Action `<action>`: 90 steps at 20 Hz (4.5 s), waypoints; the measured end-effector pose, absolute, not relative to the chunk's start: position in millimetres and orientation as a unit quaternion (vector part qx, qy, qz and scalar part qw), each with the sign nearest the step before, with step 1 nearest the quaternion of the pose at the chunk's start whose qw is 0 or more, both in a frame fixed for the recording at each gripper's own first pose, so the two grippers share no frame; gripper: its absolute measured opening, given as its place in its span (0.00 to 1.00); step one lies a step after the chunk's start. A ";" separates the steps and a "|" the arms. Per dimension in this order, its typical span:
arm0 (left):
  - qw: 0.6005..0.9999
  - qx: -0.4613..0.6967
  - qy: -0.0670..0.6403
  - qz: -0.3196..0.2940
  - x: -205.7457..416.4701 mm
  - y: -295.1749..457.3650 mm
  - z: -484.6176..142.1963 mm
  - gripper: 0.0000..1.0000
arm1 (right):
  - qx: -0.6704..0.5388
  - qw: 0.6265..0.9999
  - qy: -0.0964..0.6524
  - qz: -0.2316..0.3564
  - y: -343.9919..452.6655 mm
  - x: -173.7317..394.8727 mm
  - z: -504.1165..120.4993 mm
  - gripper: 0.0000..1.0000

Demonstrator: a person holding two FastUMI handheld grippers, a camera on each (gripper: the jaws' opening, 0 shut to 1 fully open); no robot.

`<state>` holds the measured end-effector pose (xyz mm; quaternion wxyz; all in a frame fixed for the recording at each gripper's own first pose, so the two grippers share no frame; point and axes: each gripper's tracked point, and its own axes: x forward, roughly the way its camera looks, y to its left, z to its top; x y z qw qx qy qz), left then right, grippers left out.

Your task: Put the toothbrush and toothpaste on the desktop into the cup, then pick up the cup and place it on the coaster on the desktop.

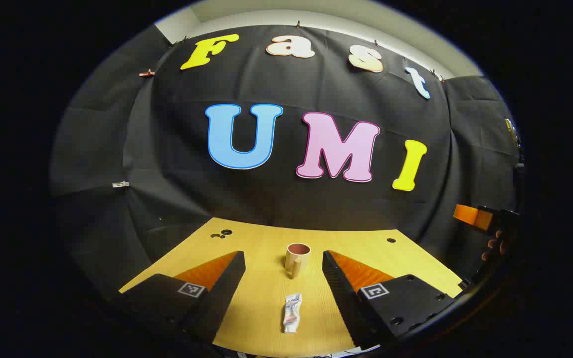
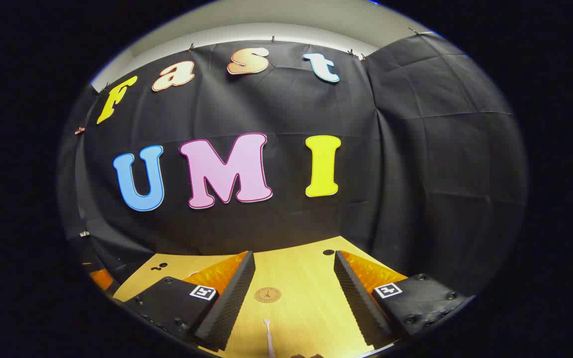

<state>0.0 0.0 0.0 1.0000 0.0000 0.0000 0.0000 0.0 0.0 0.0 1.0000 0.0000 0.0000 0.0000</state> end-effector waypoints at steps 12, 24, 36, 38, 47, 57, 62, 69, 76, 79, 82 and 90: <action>1.000 0.011 0.024 -0.009 14.6 -4.7 -18.0 0.97 | 0.008 0.999 0.052 0.009 11.1 18.8 -27.6 0.98; 0.999 0.009 0.052 -0.007 30.5 -7.0 -34.6 0.97 | 0.008 0.997 0.076 0.014 10.2 27.5 -43.3 0.98; 0.984 0.014 0.180 -0.006 78.2 -5.5 -123.3 0.98 | -0.033 0.989 0.132 0.061 11.7 29.6 -84.3 0.98; 0.978 0.011 0.209 -0.003 89.6 -4.7 -147.7 0.98 | -0.041 0.985 0.148 0.077 13.3 28.9 -97.0 0.98; 0.946 0.010 0.325 0.001 132.0 -13.5 -251.9 0.98 | -0.065 0.967 0.210 0.129 16.1 36.3 -145.4 0.99; 0.921 0.039 0.387 0.022 155.4 -11.2 -291.5 0.85 | -0.050 0.955 0.248 0.154 18.6 52.4 -182.8 0.99; 0.913 0.058 0.404 0.018 154.9 -20.6 -292.2 0.62 | -0.044 0.946 0.278 0.162 20.8 57.9 -210.6 0.98; 0.902 0.076 0.424 -0.001 153.3 -27.1 -293.6 0.43 | -0.040 0.927 0.351 0.125 29.4 49.8 -262.6 0.99; 0.907 0.067 0.416 -0.021 148.1 -27.9 -291.9 0.23 | -0.051 0.899 0.421 0.104 58.0 42.9 -313.9 0.99; 0.912 0.048 0.407 -0.016 146.5 -25.1 -284.6 0.22 | -0.070 0.889 0.442 0.096 61.4 42.9 -334.5 0.99; 0.918 0.033 0.394 -0.013 143.6 -23.1 -274.2 0.22 | -0.087 0.876 0.467 0.083 56.2 39.5 -352.0 0.98; 0.930 0.026 0.367 -0.014 142.5 -24.1 -255.2 0.21 | -0.106 0.860 0.494 0.070 56.1 32.4 -366.9 0.74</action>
